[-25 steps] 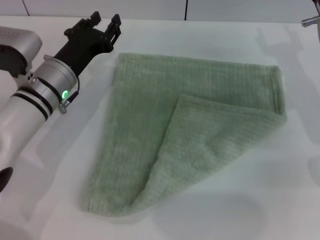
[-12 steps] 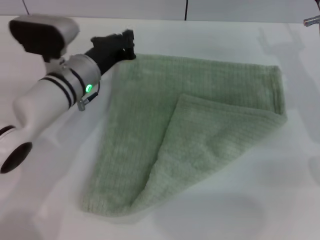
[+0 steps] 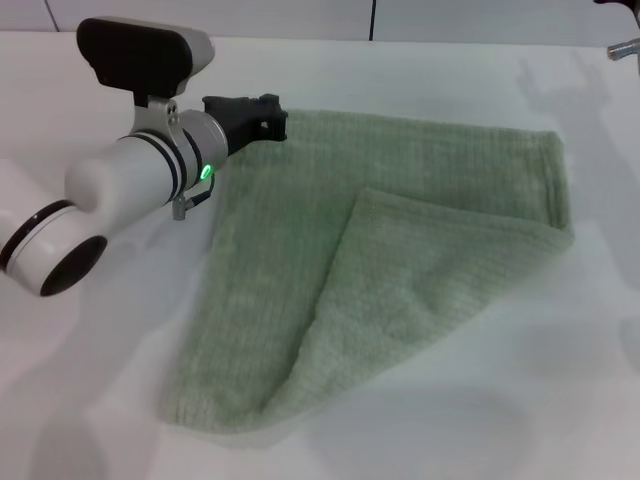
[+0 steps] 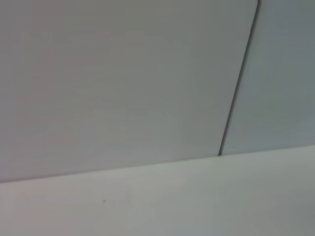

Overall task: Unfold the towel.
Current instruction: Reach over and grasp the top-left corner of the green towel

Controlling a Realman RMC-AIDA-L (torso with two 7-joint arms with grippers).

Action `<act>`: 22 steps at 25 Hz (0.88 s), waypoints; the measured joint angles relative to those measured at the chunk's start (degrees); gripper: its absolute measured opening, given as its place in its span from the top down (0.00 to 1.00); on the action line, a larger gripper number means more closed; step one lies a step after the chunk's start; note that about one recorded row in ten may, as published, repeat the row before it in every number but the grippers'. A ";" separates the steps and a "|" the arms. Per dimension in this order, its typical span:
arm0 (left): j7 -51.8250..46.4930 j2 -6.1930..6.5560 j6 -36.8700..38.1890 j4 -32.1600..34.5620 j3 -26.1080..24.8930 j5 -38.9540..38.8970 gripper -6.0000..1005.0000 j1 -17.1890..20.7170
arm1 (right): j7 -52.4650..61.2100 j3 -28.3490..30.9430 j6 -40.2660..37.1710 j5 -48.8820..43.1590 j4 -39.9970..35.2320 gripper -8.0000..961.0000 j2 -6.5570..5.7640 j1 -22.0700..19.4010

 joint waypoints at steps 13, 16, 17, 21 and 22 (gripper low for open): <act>0.35 -0.30 -12.23 -0.13 -0.21 -0.26 1.00 -3.78 | 0.08 -0.23 -0.48 -0.26 0.08 0.21 0.03 0.04; 0.38 -0.35 -13.09 -0.13 -0.24 -0.28 1.00 -4.15 | 0.19 -0.30 -0.51 -0.34 0.07 0.21 0.05 0.06; 0.38 -0.35 -13.09 -0.13 -0.24 -0.28 1.00 -4.15 | 0.19 -0.30 -0.51 -0.34 0.07 0.21 0.05 0.06; 0.42 -0.42 -13.57 -0.12 -0.08 -0.35 1.00 -4.35 | 0.21 -0.37 -0.54 -0.34 0.07 0.21 0.11 0.06; 0.45 -0.43 -13.61 -0.07 -0.04 -0.35 1.00 -4.40 | 0.21 -0.48 -0.55 -0.35 0.07 0.21 0.11 0.07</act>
